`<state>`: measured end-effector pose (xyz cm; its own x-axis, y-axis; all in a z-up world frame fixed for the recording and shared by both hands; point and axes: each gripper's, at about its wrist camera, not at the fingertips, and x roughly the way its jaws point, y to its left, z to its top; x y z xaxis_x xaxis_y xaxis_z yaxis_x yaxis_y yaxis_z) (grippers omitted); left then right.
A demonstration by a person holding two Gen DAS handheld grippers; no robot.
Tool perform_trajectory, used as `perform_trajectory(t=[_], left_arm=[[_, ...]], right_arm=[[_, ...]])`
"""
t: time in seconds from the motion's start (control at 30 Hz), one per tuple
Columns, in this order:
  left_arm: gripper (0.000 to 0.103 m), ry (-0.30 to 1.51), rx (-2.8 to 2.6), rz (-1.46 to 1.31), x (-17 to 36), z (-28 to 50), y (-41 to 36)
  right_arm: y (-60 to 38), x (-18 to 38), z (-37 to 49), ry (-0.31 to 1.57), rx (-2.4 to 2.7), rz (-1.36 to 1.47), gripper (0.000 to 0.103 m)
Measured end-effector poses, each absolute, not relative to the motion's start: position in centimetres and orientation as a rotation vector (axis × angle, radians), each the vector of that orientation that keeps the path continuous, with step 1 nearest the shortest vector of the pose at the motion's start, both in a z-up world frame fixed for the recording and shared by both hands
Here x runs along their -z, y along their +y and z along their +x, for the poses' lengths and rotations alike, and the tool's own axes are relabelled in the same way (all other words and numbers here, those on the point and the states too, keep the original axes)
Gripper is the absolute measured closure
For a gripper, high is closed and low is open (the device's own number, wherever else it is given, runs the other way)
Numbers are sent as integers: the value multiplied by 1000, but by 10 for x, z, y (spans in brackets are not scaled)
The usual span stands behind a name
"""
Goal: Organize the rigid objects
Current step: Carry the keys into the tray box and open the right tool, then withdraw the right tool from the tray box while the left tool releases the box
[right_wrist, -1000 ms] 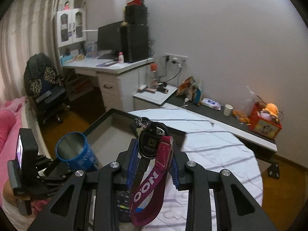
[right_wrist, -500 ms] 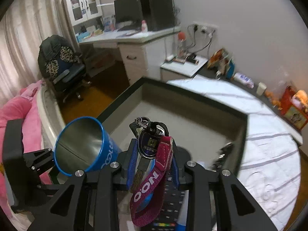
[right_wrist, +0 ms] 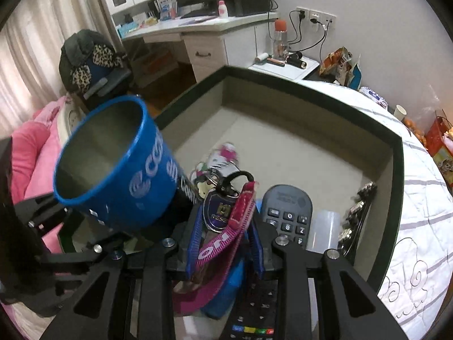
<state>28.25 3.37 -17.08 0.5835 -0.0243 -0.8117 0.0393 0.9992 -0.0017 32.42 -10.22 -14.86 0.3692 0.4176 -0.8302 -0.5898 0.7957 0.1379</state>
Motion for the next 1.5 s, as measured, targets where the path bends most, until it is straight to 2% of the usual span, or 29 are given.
perform_trajectory(t=[0.07, 0.2, 0.6, 0.7, 0.73, 1.0, 1.07, 1.2, 1.27, 1.5], left_arm=[[61, 947, 38, 15, 170, 283, 34], [61, 947, 39, 15, 169, 284, 33], [61, 947, 38, 15, 169, 284, 33], [61, 947, 38, 15, 169, 284, 33], [61, 947, 38, 15, 169, 284, 33], [61, 947, 38, 15, 169, 284, 33], [61, 947, 38, 15, 170, 284, 33], [61, 946, 38, 16, 170, 284, 34], [61, 945, 37, 16, 170, 283, 34], [60, 935, 43, 24, 169, 283, 31]], right_arm=[[-103, 147, 324, 1003, -646, -211, 71], [-103, 141, 323, 987, -620, -250, 57], [-149, 109, 299, 846, -440, -230, 56], [-165, 105, 295, 816, -304, -262, 38], [-169, 105, 295, 812, -270, -271, 37], [-188, 131, 309, 892, -223, -242, 37], [-189, 134, 307, 889, -240, -225, 44], [-187, 143, 307, 924, -279, -220, 80], [-187, 147, 307, 938, -289, -218, 83], [-181, 151, 302, 936, -267, -273, 84]])
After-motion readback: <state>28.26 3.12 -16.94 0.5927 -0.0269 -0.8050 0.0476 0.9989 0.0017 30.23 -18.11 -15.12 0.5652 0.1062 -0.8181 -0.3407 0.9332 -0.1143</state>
